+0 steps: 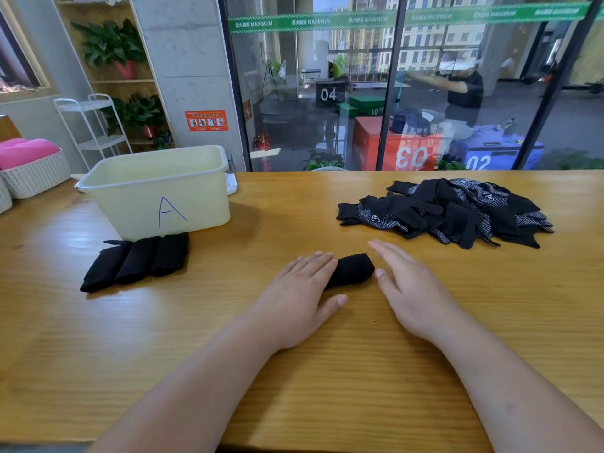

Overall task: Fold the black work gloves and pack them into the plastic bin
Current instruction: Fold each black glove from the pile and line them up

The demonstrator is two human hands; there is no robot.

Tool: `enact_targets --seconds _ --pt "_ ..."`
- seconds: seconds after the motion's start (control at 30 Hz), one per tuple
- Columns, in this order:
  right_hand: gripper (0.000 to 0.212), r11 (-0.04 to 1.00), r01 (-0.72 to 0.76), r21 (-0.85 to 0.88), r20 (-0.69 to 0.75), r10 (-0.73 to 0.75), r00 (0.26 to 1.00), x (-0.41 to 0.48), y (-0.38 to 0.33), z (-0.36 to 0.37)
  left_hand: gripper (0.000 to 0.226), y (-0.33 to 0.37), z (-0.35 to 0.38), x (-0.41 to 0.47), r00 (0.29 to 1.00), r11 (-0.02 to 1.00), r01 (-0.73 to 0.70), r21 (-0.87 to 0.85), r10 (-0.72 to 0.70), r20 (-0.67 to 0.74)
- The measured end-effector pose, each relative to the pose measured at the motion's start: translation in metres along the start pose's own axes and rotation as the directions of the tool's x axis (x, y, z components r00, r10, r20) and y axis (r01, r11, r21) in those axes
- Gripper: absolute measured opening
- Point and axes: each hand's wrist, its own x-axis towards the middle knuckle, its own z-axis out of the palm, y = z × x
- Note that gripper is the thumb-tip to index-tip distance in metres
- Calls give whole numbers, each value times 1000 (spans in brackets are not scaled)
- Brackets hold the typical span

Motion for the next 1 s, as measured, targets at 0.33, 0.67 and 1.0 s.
enact_targets --seconds 0.33,0.67,1.0 --pt "79 909 146 -389 403 26 915 -5 -11 17 79 -5 8 1 991 999 -5 -43 11 132" --pt "73 917 201 -345 372 -63 926 -7 -12 20 77 -5 5 -3 989 999 -14 -39 20 149" --pt "65 955 185 -230 238 -129 963 -3 -6 17 85 -18 -1 -3 992 995 -17 -98 29 121"
